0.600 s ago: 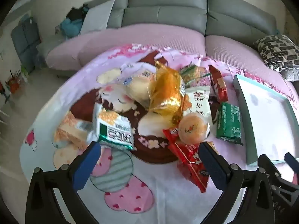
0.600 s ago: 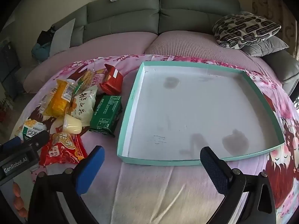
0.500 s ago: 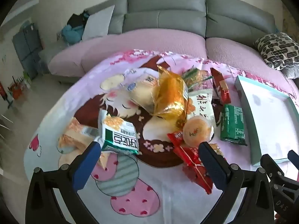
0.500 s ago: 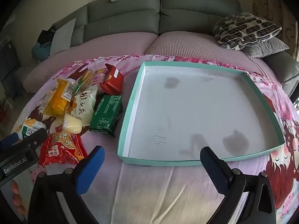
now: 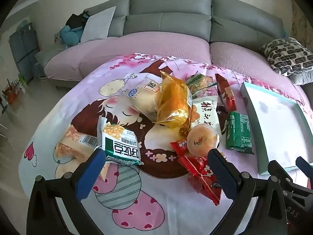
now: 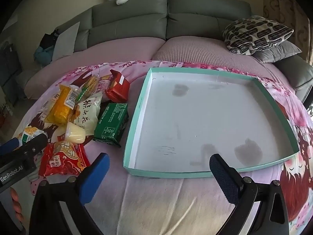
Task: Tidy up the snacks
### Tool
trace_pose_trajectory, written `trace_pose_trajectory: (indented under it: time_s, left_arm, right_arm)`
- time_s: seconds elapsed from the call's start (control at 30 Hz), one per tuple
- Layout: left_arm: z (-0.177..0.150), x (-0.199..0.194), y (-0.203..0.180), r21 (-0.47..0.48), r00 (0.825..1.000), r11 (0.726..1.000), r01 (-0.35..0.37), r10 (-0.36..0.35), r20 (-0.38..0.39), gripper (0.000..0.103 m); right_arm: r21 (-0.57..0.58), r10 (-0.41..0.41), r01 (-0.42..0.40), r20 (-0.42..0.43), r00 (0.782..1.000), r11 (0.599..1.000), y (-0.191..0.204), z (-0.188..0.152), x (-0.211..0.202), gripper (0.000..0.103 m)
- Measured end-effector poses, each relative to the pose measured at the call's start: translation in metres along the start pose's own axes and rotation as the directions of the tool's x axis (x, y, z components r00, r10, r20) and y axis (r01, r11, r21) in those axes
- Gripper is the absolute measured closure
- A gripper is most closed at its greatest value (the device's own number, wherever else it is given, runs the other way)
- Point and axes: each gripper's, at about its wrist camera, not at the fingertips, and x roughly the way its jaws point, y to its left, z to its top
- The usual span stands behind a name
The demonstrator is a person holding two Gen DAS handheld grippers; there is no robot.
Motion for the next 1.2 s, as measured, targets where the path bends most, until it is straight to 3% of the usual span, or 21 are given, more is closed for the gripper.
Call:
trace_pose_trajectory:
  time_s: [1.2]
  left_arm:
    - [-0.0007,0.0040,-0.0030,0.018,0.999,1.000,0.000,0.001,-0.037,0.000]
  right_arm:
    - [0.008,-0.022,0.022,-0.013,1.000,1.000,-0.0004,-0.0001,0.0022,0.000]
